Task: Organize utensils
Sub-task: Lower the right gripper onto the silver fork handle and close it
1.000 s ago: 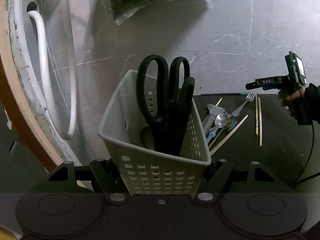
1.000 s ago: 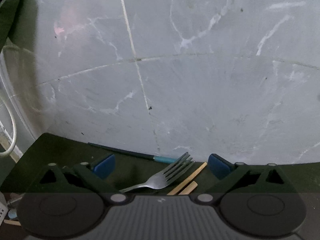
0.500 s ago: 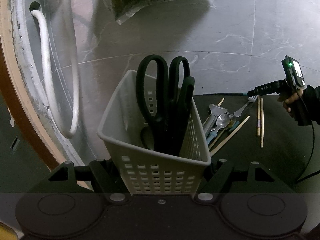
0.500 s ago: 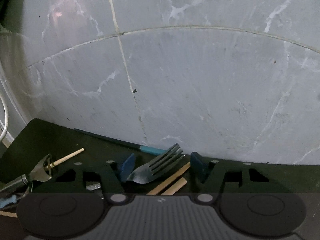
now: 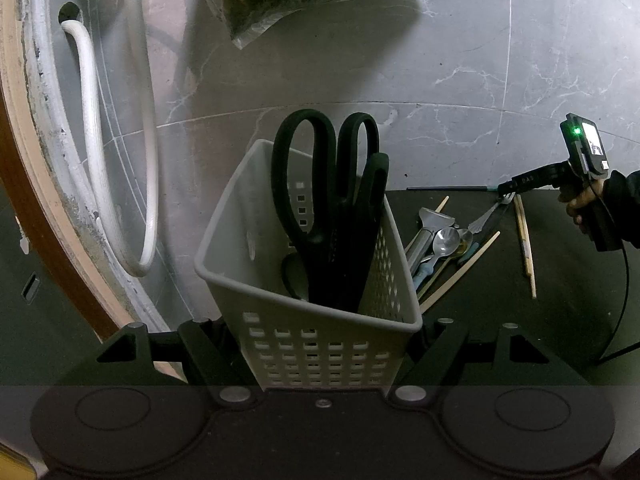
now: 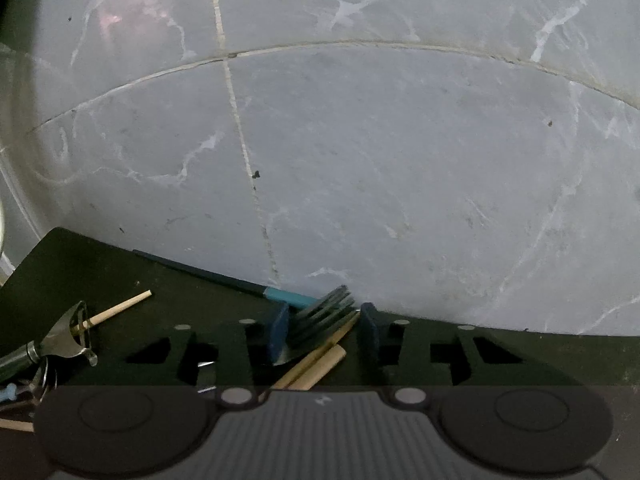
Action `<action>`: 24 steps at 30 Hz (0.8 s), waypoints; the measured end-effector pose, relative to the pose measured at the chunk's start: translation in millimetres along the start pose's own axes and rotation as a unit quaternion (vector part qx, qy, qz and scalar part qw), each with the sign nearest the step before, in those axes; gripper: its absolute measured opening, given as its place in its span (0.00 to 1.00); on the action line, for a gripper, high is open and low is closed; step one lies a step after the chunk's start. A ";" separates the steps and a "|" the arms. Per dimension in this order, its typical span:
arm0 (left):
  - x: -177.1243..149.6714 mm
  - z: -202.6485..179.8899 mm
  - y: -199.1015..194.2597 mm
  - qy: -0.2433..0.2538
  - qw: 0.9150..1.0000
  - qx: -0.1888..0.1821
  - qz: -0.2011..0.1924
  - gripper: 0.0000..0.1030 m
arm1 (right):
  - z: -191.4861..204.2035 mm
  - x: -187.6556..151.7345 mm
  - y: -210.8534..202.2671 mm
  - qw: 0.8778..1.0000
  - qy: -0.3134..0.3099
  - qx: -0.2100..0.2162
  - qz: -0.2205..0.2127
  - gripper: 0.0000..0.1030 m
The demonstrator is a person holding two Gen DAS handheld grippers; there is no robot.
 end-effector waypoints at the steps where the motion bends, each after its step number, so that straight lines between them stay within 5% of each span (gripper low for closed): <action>1: 0.1 0.0 0.0 0.000 1.000 0.000 0.000 0.75 | 2.7 -0.2 2.4 1.000 -0.001 -0.002 -0.001 0.39; 11: 0.0 0.0 0.2 0.000 1.000 0.001 0.000 0.75 | 8.9 1.5 0.3 1.000 -0.003 -0.008 -0.012 0.20; 24: 0.1 0.3 0.9 0.003 1.000 -0.003 -0.001 0.75 | 7.0 9.7 -35.8 0.997 0.048 -0.004 -0.063 0.07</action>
Point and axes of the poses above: each gripper's, at about its wrist camera, not at the fingertips, and y roughly the way its jaws point, z to its left, x to its top, the point moved 10 cm from there along y, roughly the way its jaws point, and after that the axes turned 4 degrees about -z, right-handed, at the moved point
